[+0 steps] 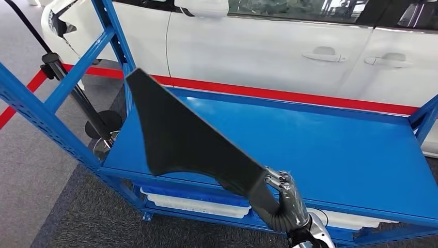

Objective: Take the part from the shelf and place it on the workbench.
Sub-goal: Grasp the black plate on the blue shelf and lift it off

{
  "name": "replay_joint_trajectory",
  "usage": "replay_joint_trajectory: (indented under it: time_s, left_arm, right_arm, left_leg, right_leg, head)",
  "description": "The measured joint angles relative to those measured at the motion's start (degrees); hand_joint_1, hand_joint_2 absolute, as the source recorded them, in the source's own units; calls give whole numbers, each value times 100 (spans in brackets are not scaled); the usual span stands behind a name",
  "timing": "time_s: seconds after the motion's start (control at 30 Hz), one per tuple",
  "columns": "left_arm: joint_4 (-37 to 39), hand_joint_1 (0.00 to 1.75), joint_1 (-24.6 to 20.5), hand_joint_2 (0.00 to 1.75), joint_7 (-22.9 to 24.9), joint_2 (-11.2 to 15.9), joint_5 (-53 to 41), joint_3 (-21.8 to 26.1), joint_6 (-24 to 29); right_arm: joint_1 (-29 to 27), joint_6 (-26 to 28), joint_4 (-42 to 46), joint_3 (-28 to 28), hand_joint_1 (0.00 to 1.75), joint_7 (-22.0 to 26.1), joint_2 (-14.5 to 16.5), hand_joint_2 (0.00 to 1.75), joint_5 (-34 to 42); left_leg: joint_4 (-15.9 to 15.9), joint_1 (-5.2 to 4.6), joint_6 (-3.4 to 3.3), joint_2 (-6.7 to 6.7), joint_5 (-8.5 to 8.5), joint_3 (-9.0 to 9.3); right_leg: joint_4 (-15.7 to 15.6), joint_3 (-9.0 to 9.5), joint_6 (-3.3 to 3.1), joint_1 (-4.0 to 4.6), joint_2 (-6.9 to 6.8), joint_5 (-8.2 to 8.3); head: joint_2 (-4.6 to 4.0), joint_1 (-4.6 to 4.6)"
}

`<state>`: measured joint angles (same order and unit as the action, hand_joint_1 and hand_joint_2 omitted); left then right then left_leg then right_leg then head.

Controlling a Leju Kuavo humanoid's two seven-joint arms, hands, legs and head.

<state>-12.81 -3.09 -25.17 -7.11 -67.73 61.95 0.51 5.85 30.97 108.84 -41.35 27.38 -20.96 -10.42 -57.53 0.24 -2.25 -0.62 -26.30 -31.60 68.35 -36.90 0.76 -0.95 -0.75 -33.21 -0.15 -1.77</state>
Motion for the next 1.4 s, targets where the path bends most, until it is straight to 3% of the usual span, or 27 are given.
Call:
replay_joint_trajectory:
  time_s: [0.03,0.07,0.1,0.17,0.23,0.3,0.4,0.47,0.53,0.6,0.63,0.67,0.73,0.8,0.93,1.0,1.07,1.1,1.13,1.17,1.27,1.3,1.4]
  left_arm:
    - [0,0,1,0,7,-1,0,17,4]
    - [0,0,2,0,15,-2,1,36,10]
    - [0,0,2,0,22,-3,2,54,19]
    - [0,0,3,0,31,-11,17,78,40]
    - [0,0,4,0,37,-26,35,101,69]
    - [0,0,5,0,44,-38,35,128,114]
    - [0,0,10,0,49,-43,38,169,140]
    - [0,0,4,0,51,-55,80,215,153]
    - [0,0,7,0,55,-68,126,268,181]
    - [0,0,24,0,74,-70,144,324,192]
    - [0,0,31,0,88,-71,150,349,197]
    - [0,0,36,0,102,-72,158,369,204]
    - [0,0,36,0,127,-76,169,407,236]
    - [0,0,35,0,152,-91,170,456,276]
    - [0,0,38,0,160,-138,155,512,309]
    - [0,0,28,0,141,-161,144,525,305]
    - [0,0,27,0,147,-163,119,536,290]
    - [0,0,29,0,161,-164,104,539,281]
    - [0,0,31,0,178,-166,91,539,275]
    - [0,0,30,0,193,-170,75,539,268]
    - [0,0,16,0,202,-191,26,539,251]
    - [0,0,12,0,202,-197,14,539,251]
    - [0,0,10,0,205,-206,0,539,251]
  right_arm:
    - [-36,-62,52,33,175,49,0,175,124]
    - [-82,-139,93,59,175,102,0,175,269]
    - [-137,-229,137,86,175,156,0,175,430]
    - [-241,-419,244,154,175,257,0,175,742]
    - [-318,-609,384,247,175,357,1,175,1030]
    - [-424,-766,523,333,175,429,2,175,1229]
    - [-590,-937,627,422,175,427,2,175,1406]
    - [-704,-1041,644,485,175,385,2,175,1531]
    - [-875,-1152,635,563,175,356,2,175,1636]
    - [-1056,-1276,597,632,175,387,2,175,1700]
    - [-1151,-1349,573,665,175,431,2,175,1712]
    - [-1247,-1418,550,695,175,482,2,175,1709]
    - [-1438,-1551,505,742,175,620,2,175,1655]
    - [-1593,-1653,455,775,175,778,2,175,1531]
    - [-1835,-1803,371,798,175,1023,15,175,1205]
    - [-1923,-1873,333,799,175,1090,26,175,1107]
    - [-1996,-1960,272,799,175,1146,30,175,1050]
    - [-2028,-2002,231,799,175,1170,31,175,1023]
    - [-2053,-2033,190,799,175,1189,31,175,993]
    - [-2069,-2057,150,799,175,1202,31,175,957]
    - [-2080,-2081,77,797,175,1224,31,175,884]
    - [-2082,-2082,64,797,175,1230,31,175,876]
    - [-2095,-2097,47,797,175,1237,31,175,866]
  left_leg:
    - [-4,-7,-8,5,-2,-2]
    - [-10,-13,-14,9,-8,-1]
    - [-18,-17,-17,10,-16,3]
    - [-45,-21,-5,9,-45,17]
    - [-82,-42,36,12,-81,9]
    - [-99,-59,89,31,-98,-11]
    - [-146,-54,188,64,-169,-18]
    - [-539,-38,271,63,-435,-177]
    - [-1261,-20,327,61,-798,-508]
    - [-1726,-13,348,62,-915,-738]
    - [-1660,-12,343,61,-809,-712]
    - [-1375,-11,330,59,-610,-578]
    - [-564,-19,276,35,-244,-196]
    - [-153,-40,213,13,-143,-5]
    - [-48,-28,63,40,-76,32]
    - [-3,-13,-8,68,-18,34]
    - [-7,-27,-31,84,-5,5]
    - [-16,-32,-32,92,-2,-8]
    - [-30,-35,-32,101,-1,-21]
    - [-47,-36,-31,108,0,-33]
    - [-113,-61,5,116,-3,-65]
    - [-129,-72,34,116,3,-77]
    - [-148,-74,140,120,33,-112]
  right_leg:
    - [336,-160,1,-4,6,-122]
    - [518,-252,-1,-6,8,-140]
    - [507,-253,-8,-6,8,-53]
    - [-86,17,-45,-1,-6,346]
    - [-729,311,-89,29,-40,582]
    - [-936,383,-109,60,-42,576]
    - [-989,392,-156,28,-3,592]
    - [-1020,413,-203,5,1,604]
    - [-1016,412,-228,12,1,597]
    - [-1005,406,-234,16,12,592]
    - [-997,407,-231,15,25,587]
    - [-989,415,-224,15,40,579]
    - [-972,429,-197,23,67,560]
    - [-965,422,-156,34,89,559]
    - [-918,405,-52,24,113,509]
    - [-471,225,-18,12,110,185]
    - [238,-73,7,2,105,-201]
    - [451,-149,15,-2,104,-271]
    - [471,-129,17,-4,101,-232]
    - [280,-4,13,-6,95,-97]
    - [-740,568,-29,2,59,324]
    - [-917,650,-47,12,53,369]
    - [-988,620,-121,22,62,437]
  head:
    - [0,0]
    - [0,0]
    - [0,0]
    - [0,0]
    - [0,0]
    - [0,-1]
    - [0,-2]
    - [0,-2]
    - [0,-1]
    - [0,-2]
    - [0,-2]
    - [0,-2]
    - [0,-2]
    - [0,-1]
    - [0,0]
    - [0,-1]
    - [0,-1]
    - [0,-1]
    - [0,0]
    - [0,0]
    - [0,-1]
    - [0,-1]
    - [0,-1]
